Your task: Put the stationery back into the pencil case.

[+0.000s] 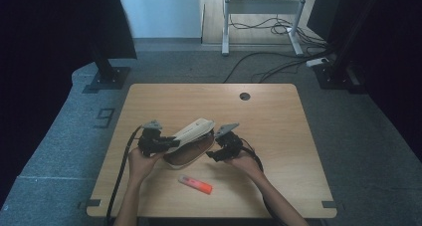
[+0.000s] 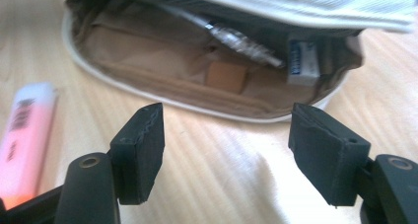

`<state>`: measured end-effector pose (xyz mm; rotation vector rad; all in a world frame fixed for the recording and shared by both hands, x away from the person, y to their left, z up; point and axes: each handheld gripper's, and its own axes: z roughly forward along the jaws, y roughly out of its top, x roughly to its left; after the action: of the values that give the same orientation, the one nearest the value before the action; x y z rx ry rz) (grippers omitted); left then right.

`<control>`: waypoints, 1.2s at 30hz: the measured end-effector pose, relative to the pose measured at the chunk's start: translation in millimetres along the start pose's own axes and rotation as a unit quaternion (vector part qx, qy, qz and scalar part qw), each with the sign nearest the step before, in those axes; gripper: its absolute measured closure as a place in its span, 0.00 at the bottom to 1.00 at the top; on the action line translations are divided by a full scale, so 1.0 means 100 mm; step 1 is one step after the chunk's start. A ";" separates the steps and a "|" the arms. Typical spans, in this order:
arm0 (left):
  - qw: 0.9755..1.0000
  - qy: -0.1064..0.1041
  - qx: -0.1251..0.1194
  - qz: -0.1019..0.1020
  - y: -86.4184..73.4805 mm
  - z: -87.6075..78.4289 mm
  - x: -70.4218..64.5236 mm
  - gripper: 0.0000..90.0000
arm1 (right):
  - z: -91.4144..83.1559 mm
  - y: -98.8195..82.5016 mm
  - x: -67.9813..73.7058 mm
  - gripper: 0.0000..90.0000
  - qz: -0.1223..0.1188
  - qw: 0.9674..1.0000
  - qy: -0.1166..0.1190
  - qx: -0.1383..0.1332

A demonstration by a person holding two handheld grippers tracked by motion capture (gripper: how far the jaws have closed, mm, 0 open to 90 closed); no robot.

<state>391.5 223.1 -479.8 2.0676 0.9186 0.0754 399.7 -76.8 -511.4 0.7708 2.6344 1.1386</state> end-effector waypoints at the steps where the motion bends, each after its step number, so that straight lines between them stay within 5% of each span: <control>1: 1.000 0.000 0.000 0.000 0.00 0.00 0.00 0.83 | -0.01 -0.01 0.02 0.32 0.000 1.000 0.003 0.000; 26: 1.000 0.001 0.000 -0.001 0.00 0.00 0.00 0.83 | -0.02 -0.18 0.50 0.32 -0.024 0.998 0.058 -0.001; 36: 1.000 0.001 0.000 -0.001 0.00 0.00 0.00 0.83 | 0.04 -0.19 0.72 0.42 -0.043 0.994 0.102 0.000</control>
<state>391.3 222.6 -480.0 2.0667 0.9215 0.0764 332.0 -47.4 -523.8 0.5618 2.8000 1.2557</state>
